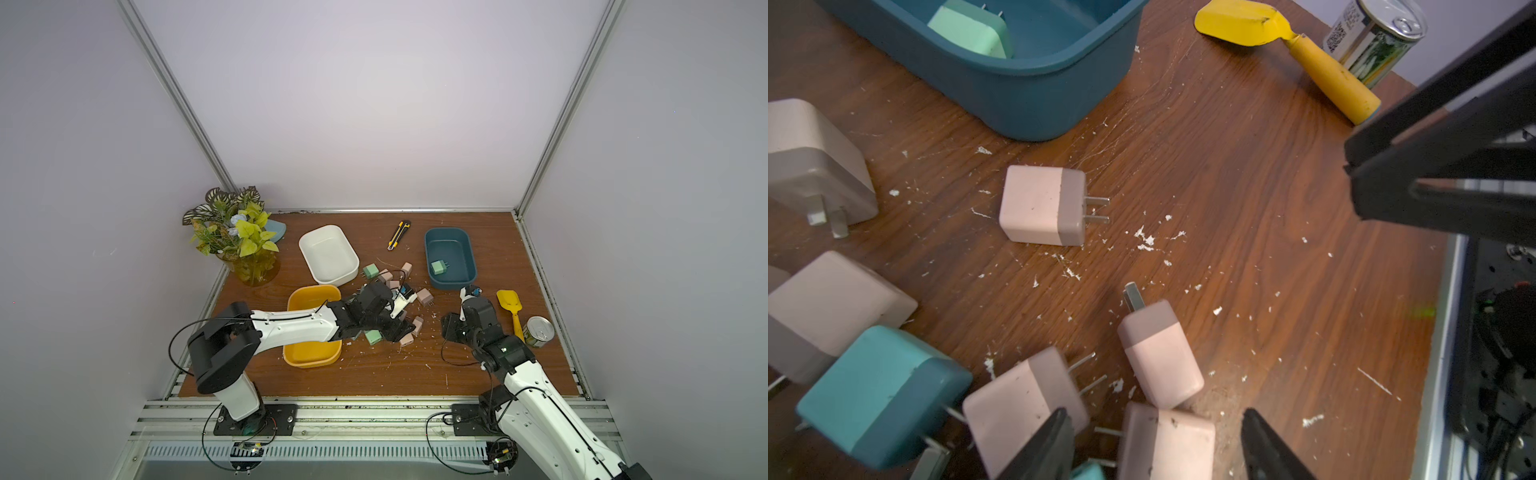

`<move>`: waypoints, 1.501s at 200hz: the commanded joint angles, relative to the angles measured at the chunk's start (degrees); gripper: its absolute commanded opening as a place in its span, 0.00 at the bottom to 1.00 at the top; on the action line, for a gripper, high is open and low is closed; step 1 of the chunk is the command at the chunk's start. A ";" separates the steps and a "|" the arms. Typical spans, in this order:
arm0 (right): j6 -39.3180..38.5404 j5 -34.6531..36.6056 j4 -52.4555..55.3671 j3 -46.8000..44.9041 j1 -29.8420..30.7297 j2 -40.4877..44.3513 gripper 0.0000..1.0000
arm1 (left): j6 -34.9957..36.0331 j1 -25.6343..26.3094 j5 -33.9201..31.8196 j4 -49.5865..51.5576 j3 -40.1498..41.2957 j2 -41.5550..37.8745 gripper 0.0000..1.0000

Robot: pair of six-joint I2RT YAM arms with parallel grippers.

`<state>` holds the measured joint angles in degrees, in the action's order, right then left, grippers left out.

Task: Place the plugs by color into the storage box
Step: Pick up the plug from the center of the board.

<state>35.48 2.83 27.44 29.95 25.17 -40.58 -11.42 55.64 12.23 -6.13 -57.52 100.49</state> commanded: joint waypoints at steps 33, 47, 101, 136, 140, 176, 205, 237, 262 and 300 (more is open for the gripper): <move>2.86 3.27 -0.52 -0.88 0.31 3.64 0.53 | -1.18 1.14 -2.05 0.78 -2.55 4.16 0.65; 3.09 3.40 -0.90 -1.35 0.32 4.06 0.53 | -0.96 1.08 -2.16 1.12 -3.01 5.01 0.66; 2.92 3.18 -0.79 -1.30 0.32 3.98 0.53 | 0.04 1.31 -2.34 2.69 -5.45 7.42 0.62; 2.77 4.57 -1.08 -0.92 0.34 3.98 0.54 | 1.07 1.32 -3.38 3.59 -6.24 8.46 0.63; 2.73 4.75 -0.95 -0.79 0.32 4.00 0.54 | 1.16 1.36 -3.33 3.69 -6.37 8.53 0.62; 2.87 4.70 -1.29 -1.46 0.32 4.91 0.54 | 1.36 1.43 -3.48 4.37 -6.45 8.52 0.59; 3.18 6.22 -1.38 -1.40 0.32 5.38 0.54 | 1.25 1.40 -2.51 4.37 -6.79 9.11 0.53; 3.02 6.15 -1.50 -1.57 0.32 5.76 0.54 | 1.14 1.58 -2.14 4.20 -7.39 9.92 0.53; 3.12 6.24 -1.52 -1.74 0.32 5.71 0.54 | 1.73 1.58 -1.34 5.09 -9.47 11.23 0.52; 3.35 6.75 -1.21 -1.49 0.41 6.52 0.54 | 3.43 1.75 -0.97 6.13 -11.87 11.99 0.42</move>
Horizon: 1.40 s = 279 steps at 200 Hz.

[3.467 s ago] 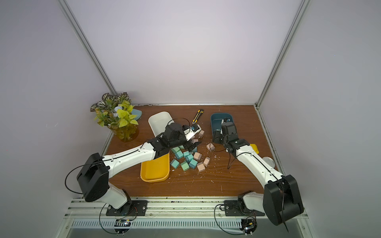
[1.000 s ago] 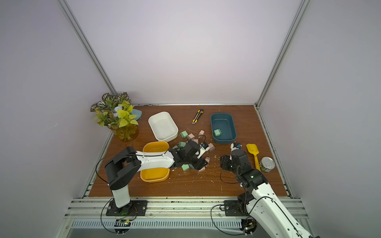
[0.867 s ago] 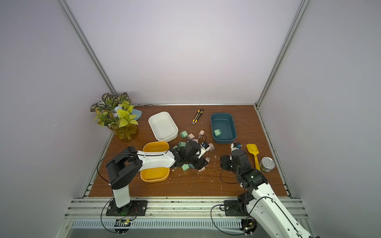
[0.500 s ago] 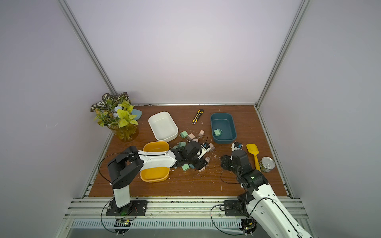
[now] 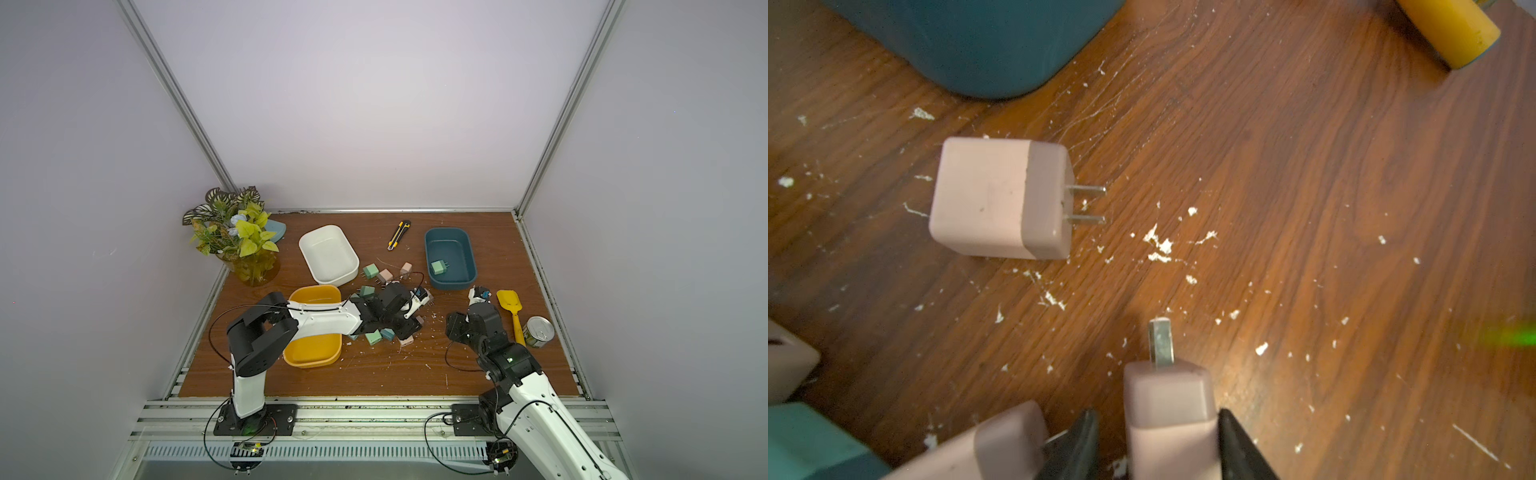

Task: Place the plugs by color into the storage box
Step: Pick up the plug from the center of the board.

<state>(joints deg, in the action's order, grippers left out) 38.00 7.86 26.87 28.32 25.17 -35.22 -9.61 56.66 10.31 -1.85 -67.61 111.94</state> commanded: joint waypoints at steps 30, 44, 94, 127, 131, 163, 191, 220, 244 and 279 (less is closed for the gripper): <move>1.38 3.21 -0.16 0.16 0.32 2.66 0.54 | 2.40 0.73 0.73 2.18 -1.77 0.00 0.33; 1.47 3.93 -0.58 -0.25 0.32 3.75 0.54 | 2.50 0.74 0.69 2.62 -2.03 -0.05 0.26; 1.54 4.84 -0.94 -0.55 0.35 5.05 0.54 | 2.35 0.73 3.69 1.72 -2.88 -1.52 0.17; 0.29 4.59 -1.43 0.44 0.32 4.63 0.54 | 3.12 0.74 4.77 2.49 -6.05 -3.31 0.12; 0.14 4.52 -1.59 0.75 0.32 4.52 0.53 | 3.27 0.73 4.68 2.67 -6.40 -3.59 0.12; 0.36 3.63 -4.54 2.70 0.32 3.28 0.52 | 5.44 0.25 3.52 7.41 -9.37 -6.12 0.10; 1.63 1.11 -8.49 4.41 0.38 -0.66 0.51 | 4.34 -1.90 3.31 12.99 -10.42 -9.29 0.02; 3.85 -0.76 -12.30 5.69 1.47 -6.24 0.51 | 0.78 -6.46 5.73 14.37 -7.81 -13.53 0.00; 5.25 0.10 -16.30 6.35 4.39 -10.27 0.51 | -0.07 -9.62 4.59 14.02 -4.56 -17.13 0.00; 6.46 1.74 -23.17 8.79 9.35 -18.14 0.52 | -4.23 -15.61 6.70 10.24 1.84 -21.06 0.00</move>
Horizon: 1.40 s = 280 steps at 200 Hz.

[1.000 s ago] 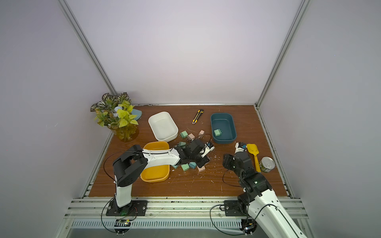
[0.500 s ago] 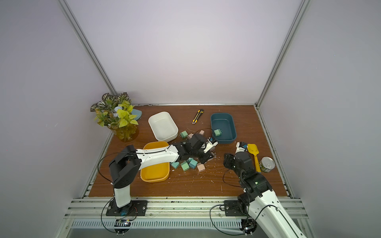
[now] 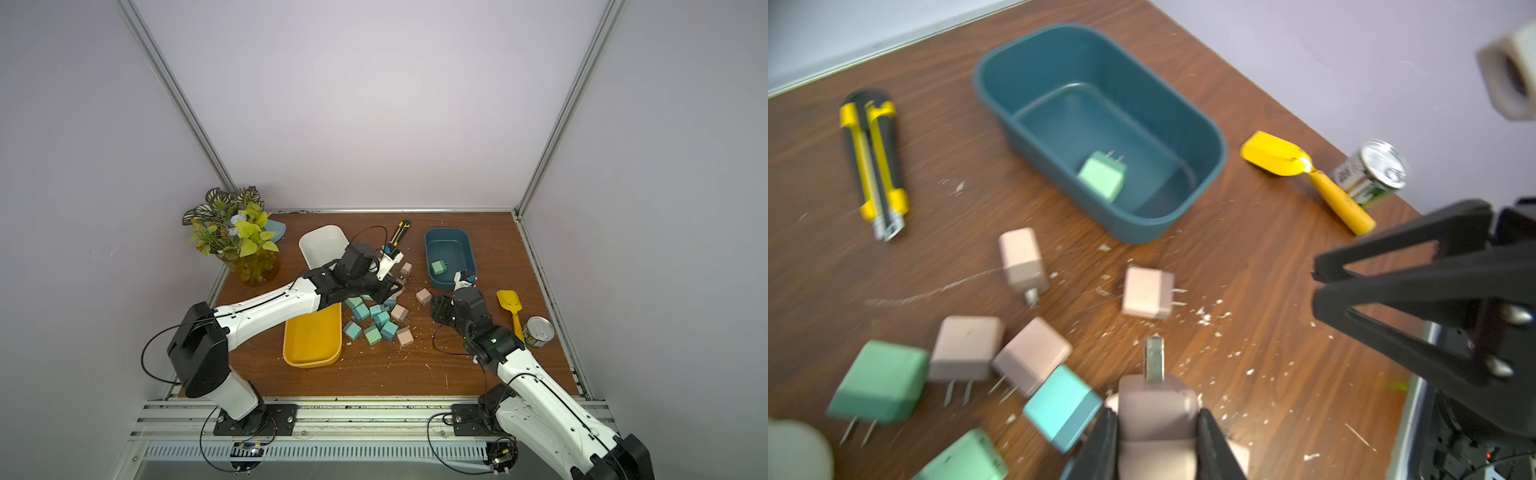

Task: Place the plugs by color into the storage box
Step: Pick up the plug from the center of the board, then place the plug in the storage box.

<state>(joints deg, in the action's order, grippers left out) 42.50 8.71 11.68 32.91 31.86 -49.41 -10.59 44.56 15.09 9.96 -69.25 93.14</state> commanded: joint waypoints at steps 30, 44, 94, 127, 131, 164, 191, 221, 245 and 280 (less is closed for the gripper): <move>0.24 1.09 -9.86 9.69 6.76 -12.10 0.53 | -5.13 -10.63 3.72 -3.50 7.33 -4.65 0.00; -1.13 1.80 -9.45 12.21 8.39 -15.27 0.54 | -6.38 -14.42 5.02 -4.43 8.70 -5.59 0.00; -3.60 1.96 -13.13 17.58 13.19 -23.73 0.55 | -6.40 -23.92 6.32 -7.86 10.68 -6.48 0.00; -5.72 1.80 -12.29 23.28 16.39 -30.45 0.57 | -5.54 -27.22 1.29 -8.85 9.94 -5.51 0.00; -6.00 1.66 -12.01 24.01 16.70 -31.25 0.57 | -5.45 -27.65 0.85 -9.02 9.93 -5.32 0.01; -7.97 1.58 -8.78 30.24 20.23 -36.63 0.59 | -4.51 -30.37 0.71 -9.10 8.52 -3.37 0.19; -9.45 4.10 -8.53 31.56 23.01 -37.73 0.60 | -2.51 -30.63 0.41 -8.20 7.42 -3.18 0.53; -9.05 4.12 -6.90 32.54 23.50 -38.54 0.61 | -2.39 -30.64 -0.15 -9.73 9.34 -4.66 0.62; -9.28 4.48 -6.46 33.05 23.78 -38.93 0.60 | -2.52 -30.59 -0.16 -10.69 10.85 -5.94 0.62; -9.89 4.88 -5.24 34.65 23.87 -40.01 0.61 | -3.30 -30.59 1.69 -13.29 13.20 -7.36 0.62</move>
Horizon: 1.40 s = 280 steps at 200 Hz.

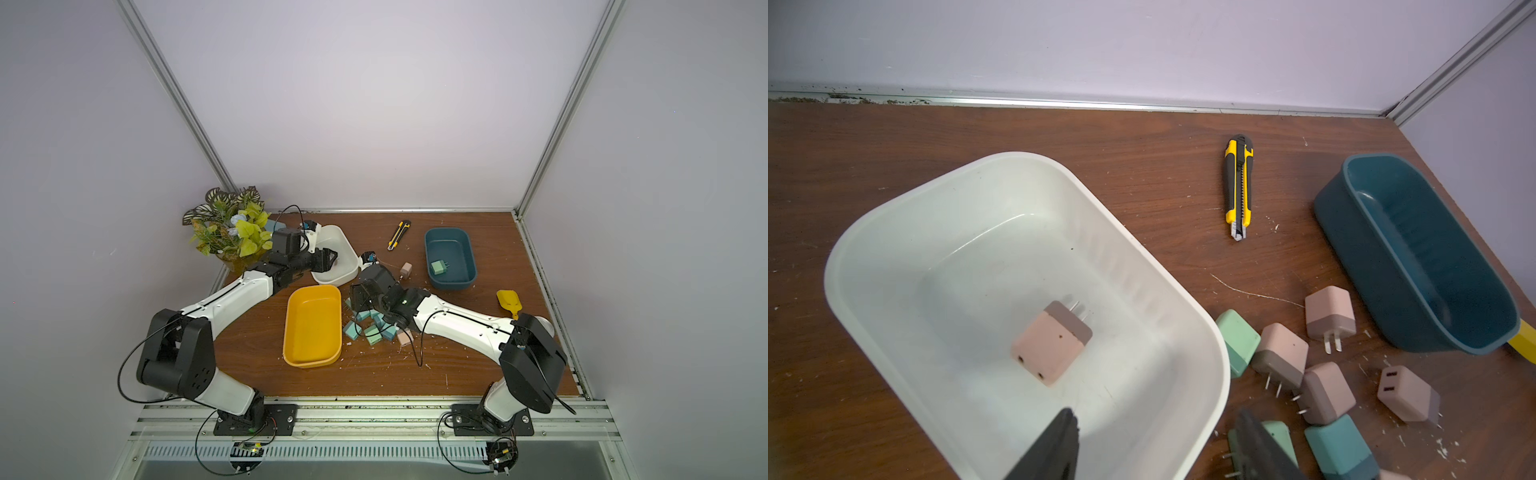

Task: Place the plugs by color into the storage box
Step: Place the plug in the storage box, then pick up the plug from the center of the board.

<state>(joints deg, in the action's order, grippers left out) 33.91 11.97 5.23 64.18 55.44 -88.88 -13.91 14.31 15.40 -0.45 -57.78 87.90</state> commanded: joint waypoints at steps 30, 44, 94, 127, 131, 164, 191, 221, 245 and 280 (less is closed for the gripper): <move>-1.39 1.71 1.29 3.89 0.28 -1.27 0.66 | -3.44 -0.37 7.91 -7.14 4.48 -3.79 0.62; -1.77 2.30 1.58 3.87 0.28 -1.39 0.67 | -3.91 -0.36 9.52 -8.67 5.72 -4.99 0.62; -4.56 5.75 4.55 4.98 0.28 -0.95 0.68 | -1.39 0.46 9.46 -8.11 5.82 -7.77 0.62; -6.02 8.05 6.03 5.23 0.28 -0.99 0.69 | 4.76 4.12 5.15 -5.62 5.53 -8.92 0.62; -6.20 8.16 6.17 5.21 0.28 -1.03 0.69 | 5.57 4.55 4.40 -5.20 5.50 -9.03 0.62; -7.01 8.03 6.92 5.19 0.33 -1.64 0.68 | 8.78 5.90 2.85 -4.91 6.72 -10.49 0.62; -6.60 7.79 7.53 3.83 0.28 -1.80 0.67 | 7.00 6.00 3.61 -6.56 9.74 -12.22 0.61; -5.30 7.96 8.32 0.93 0.28 -1.09 0.67 | 4.86 6.10 5.09 -6.31 14.41 -15.65 0.61; -4.14 8.56 8.30 -2.04 0.28 -0.43 0.68 | 5.41 6.20 4.92 -5.57 18.34 -19.53 0.60; -3.03 9.65 9.61 -4.27 0.28 -0.33 0.68 | 9.88 6.26 5.98 -1.49 21.19 -24.41 0.60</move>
<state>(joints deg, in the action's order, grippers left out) 29.45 19.40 13.93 60.45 55.44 -90.48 -7.46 20.05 19.77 -4.82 -37.52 66.65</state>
